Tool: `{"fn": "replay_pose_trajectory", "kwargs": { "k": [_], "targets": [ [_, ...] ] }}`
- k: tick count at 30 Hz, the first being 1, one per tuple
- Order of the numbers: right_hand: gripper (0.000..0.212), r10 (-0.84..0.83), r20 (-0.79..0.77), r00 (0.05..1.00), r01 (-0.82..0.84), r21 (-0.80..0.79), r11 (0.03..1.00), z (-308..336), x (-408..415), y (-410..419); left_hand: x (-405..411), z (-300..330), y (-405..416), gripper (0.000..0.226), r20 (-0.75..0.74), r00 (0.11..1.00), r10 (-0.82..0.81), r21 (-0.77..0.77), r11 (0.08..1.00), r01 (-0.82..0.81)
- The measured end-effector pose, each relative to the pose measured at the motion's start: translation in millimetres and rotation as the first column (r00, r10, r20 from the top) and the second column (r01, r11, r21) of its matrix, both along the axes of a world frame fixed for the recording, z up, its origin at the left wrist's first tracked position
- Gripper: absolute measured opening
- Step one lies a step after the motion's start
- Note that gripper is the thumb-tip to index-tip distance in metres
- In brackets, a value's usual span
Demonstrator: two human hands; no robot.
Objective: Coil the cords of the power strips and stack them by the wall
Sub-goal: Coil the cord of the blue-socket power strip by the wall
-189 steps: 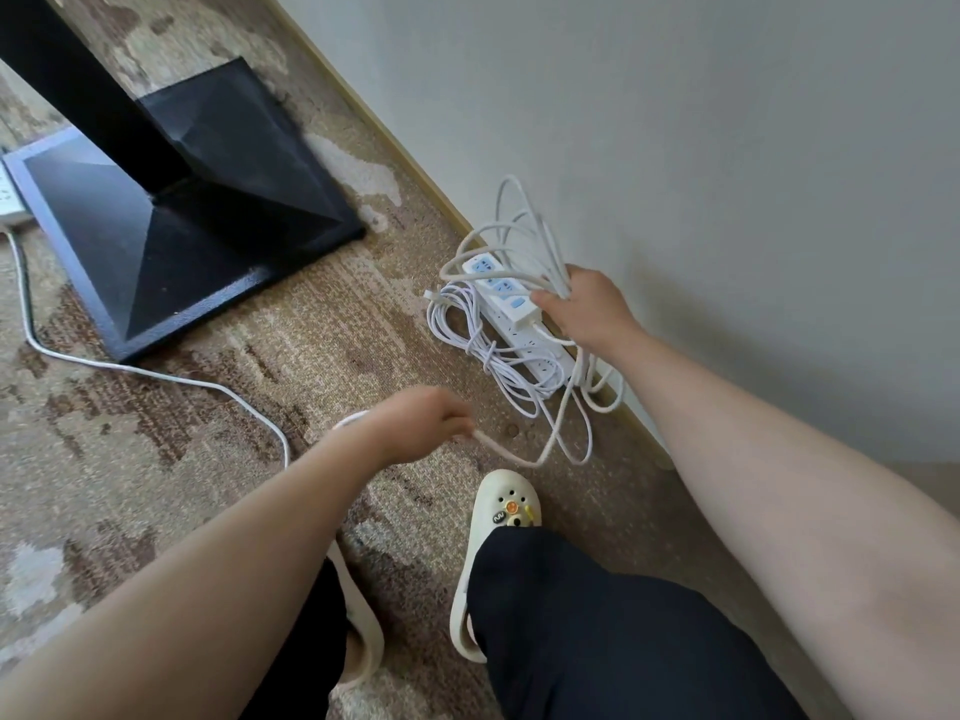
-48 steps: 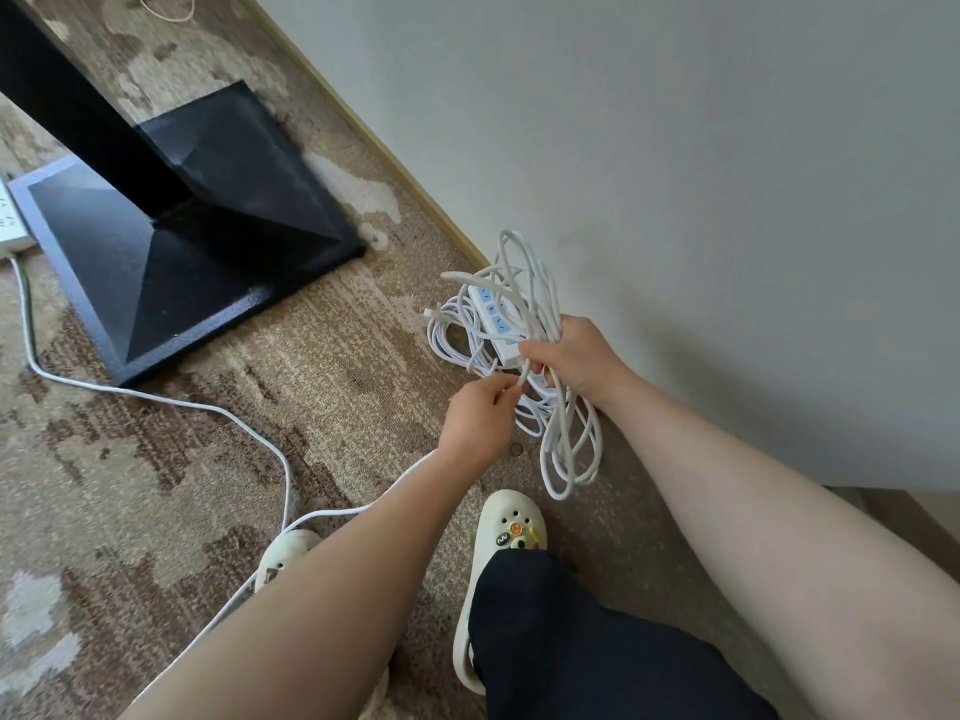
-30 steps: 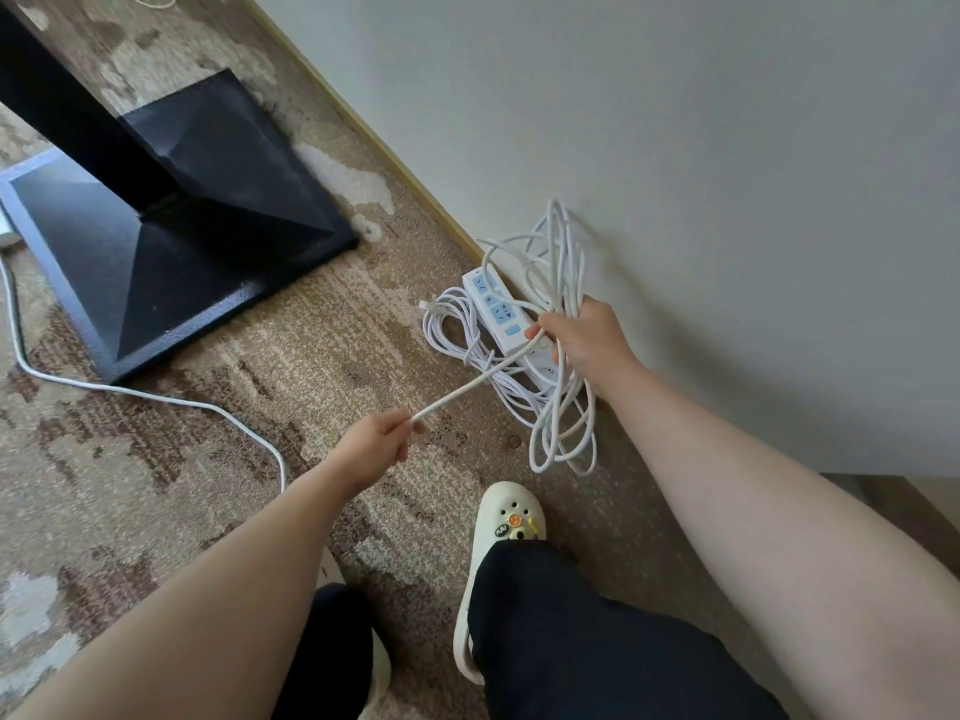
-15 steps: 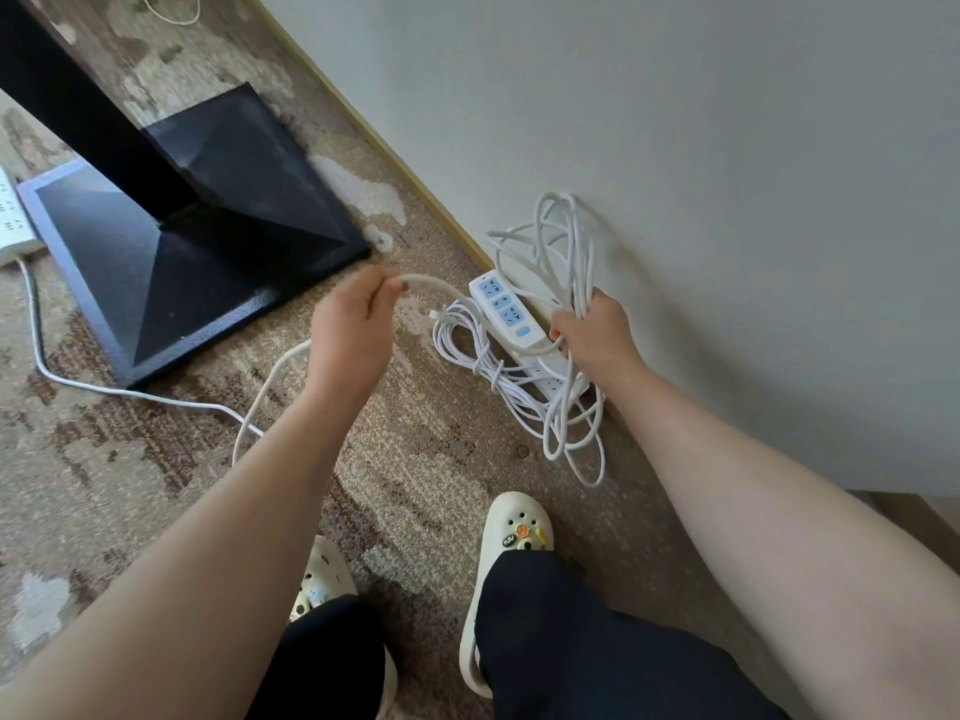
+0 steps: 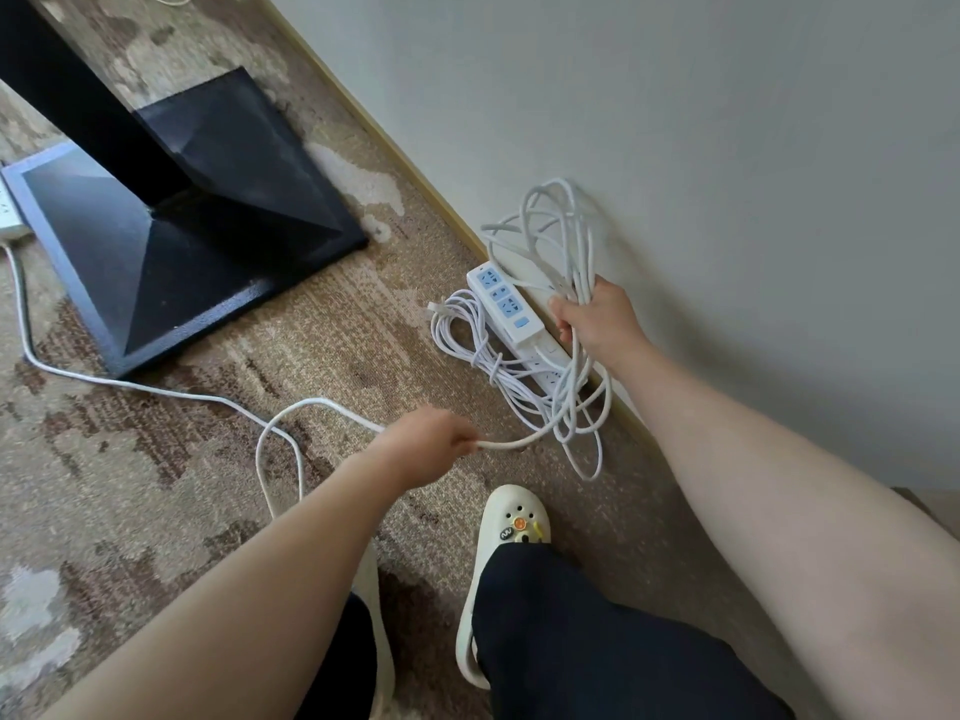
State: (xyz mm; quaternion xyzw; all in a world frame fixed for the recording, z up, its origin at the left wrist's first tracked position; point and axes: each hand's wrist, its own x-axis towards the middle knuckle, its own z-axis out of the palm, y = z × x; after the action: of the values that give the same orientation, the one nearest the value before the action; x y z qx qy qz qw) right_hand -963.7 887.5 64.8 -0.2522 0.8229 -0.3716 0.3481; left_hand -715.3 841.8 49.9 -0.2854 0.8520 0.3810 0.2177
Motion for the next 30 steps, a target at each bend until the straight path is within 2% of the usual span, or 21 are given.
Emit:
{"fn": "replay_pose_trajectory", "kwargs": {
  "k": [2, 4, 6, 8, 10, 16, 18, 20, 22, 25, 27, 30],
  "targets": [
    [0.010, 0.057, -0.063, 0.996, -0.055, 0.028, 0.998, 1, -2, -5, -4, -3, 5, 0.021, -0.014, 1.000, -0.015, -0.015, 1.000, 0.015],
    [0.014, 0.173, -0.200, 0.965, -0.154, 0.105, 0.982, 1, -5, -8, 0, -4, 4, 0.021, -0.024, 0.999, 0.027, 0.021, 0.999, -0.027],
    [0.019, 0.318, -0.341, 0.885, -0.256, 0.216, 0.942, 2, -10, -6, 10, -6, -4, 0.019, -0.031, 0.993, 0.118, 0.073, 0.991, -0.116],
    [0.018, 0.414, -0.414, 0.810, -0.319, 0.282, 0.905, 3, -14, -2, 25, -7, -16, 0.020, -0.026, 0.978, 0.208, 0.097, 0.974, -0.204],
    [0.018, 0.443, -0.462, 0.768, -0.325, 0.315, 0.892, 2, -18, 1, 45, -8, -30, 0.022, -0.005, 0.963, 0.268, 0.082, 0.960, -0.267],
    [0.025, 0.431, -0.528, 0.731, -0.264, 0.364, 0.893, 1, -26, 12, 123, -10, -59, 0.021, 0.075, 0.881, 0.467, -0.040, 0.884, -0.466],
    [0.028, 0.408, -0.521, 0.750, -0.239, 0.361, 0.901, -2, -24, 17, 131, -8, -64, 0.019, 0.062, 0.822, 0.566, -0.049, 0.824, -0.564],
    [0.029, 0.370, -0.482, 0.794, -0.214, 0.347, 0.913, -4, -18, 20, 118, -1, -64, 0.017, 0.027, 0.821, 0.570, -0.063, 0.821, -0.568],
    [0.018, 0.346, -0.378, 0.859, -0.230, 0.319, 0.919, -3, -11, 21, 89, 11, -57, 0.013, 0.003, 0.892, 0.451, -0.044, 0.892, -0.451],
    [0.012, 0.311, -0.105, 0.945, -0.285, 0.207, 0.936, -4, 1, 20, 38, 28, -35, 0.013, -0.038, 0.970, 0.239, 0.002, 0.971, -0.239],
    [0.012, 0.304, 0.008, 0.952, -0.302, 0.165, 0.939, -4, 8, 20, 7, 37, -17, 0.016, -0.111, 0.977, 0.180, 0.034, 0.984, -0.177],
    [0.013, 0.358, 0.026, 0.933, -0.356, 0.201, 0.913, -8, 14, 18, -25, 48, -3, 0.015, -0.257, 0.943, 0.213, 0.049, 0.977, -0.207]
  ]
}}
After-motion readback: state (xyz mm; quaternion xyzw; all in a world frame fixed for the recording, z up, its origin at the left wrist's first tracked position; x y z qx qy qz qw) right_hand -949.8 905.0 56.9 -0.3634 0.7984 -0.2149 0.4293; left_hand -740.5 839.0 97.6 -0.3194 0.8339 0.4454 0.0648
